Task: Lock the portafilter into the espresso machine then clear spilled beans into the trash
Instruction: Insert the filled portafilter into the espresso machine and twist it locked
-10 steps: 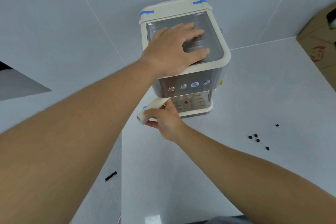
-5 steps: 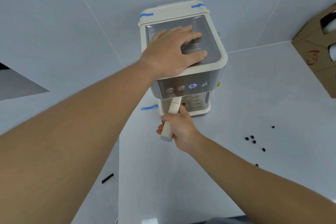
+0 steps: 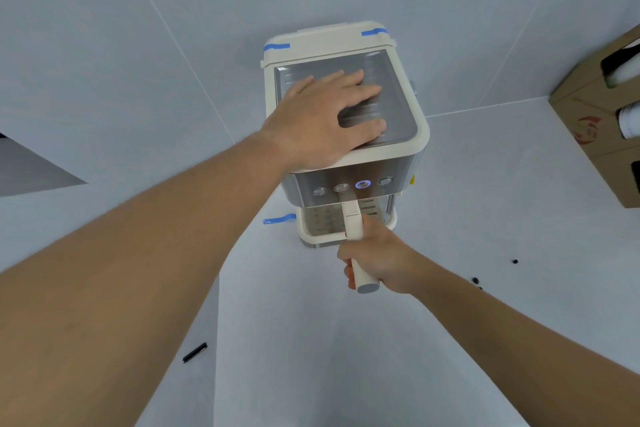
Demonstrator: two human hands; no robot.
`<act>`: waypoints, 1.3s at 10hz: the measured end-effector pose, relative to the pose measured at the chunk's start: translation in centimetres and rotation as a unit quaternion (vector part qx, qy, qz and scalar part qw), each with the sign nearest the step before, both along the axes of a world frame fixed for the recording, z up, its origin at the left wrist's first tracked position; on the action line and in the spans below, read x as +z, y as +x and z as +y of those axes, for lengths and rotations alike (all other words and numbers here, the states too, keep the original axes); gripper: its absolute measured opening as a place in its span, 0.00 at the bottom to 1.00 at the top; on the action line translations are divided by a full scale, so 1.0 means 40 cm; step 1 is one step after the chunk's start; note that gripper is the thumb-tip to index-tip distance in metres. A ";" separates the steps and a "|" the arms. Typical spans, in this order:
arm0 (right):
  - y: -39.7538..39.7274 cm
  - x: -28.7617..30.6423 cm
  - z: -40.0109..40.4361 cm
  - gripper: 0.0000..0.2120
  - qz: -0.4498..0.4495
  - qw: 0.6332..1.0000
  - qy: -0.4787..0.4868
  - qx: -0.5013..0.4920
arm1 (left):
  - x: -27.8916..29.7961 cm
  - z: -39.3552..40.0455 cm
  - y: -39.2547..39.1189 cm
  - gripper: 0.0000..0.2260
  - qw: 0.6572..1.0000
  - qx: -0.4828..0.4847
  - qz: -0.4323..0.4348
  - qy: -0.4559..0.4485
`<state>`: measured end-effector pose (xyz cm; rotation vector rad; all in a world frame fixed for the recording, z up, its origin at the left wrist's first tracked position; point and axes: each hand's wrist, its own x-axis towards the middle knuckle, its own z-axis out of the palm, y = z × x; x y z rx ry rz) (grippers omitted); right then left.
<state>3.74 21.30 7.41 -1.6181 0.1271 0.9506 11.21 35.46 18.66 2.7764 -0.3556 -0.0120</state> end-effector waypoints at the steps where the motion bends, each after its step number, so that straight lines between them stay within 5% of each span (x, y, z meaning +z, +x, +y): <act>1: 0.007 0.001 -0.009 0.14 0.010 1.000 -0.003 0.013 | -0.001 0.000 0.001 0.28 1.000 -0.002 -0.001 -0.001; 5: -0.003 0.008 -0.003 0.17 0.001 1.000 -0.005 0.009 | -0.004 -0.001 0.001 0.28 1.000 -0.004 -0.007 0.014; 9: -0.026 0.037 -0.083 0.06 -0.005 0.999 0.021 -0.030 | 0.002 -0.013 -0.007 0.31 0.999 0.029 -0.013 -0.006; 11: -0.024 0.086 -0.192 0.05 -0.007 0.993 0.072 -0.098 | 0.017 -0.034 -0.028 0.28 0.998 0.053 -0.034 -0.011; 13: -0.032 0.139 -0.316 0.07 -0.033 0.991 0.076 -0.104 | 0.032 -0.055 -0.074 0.15 0.993 0.065 -0.096 -0.010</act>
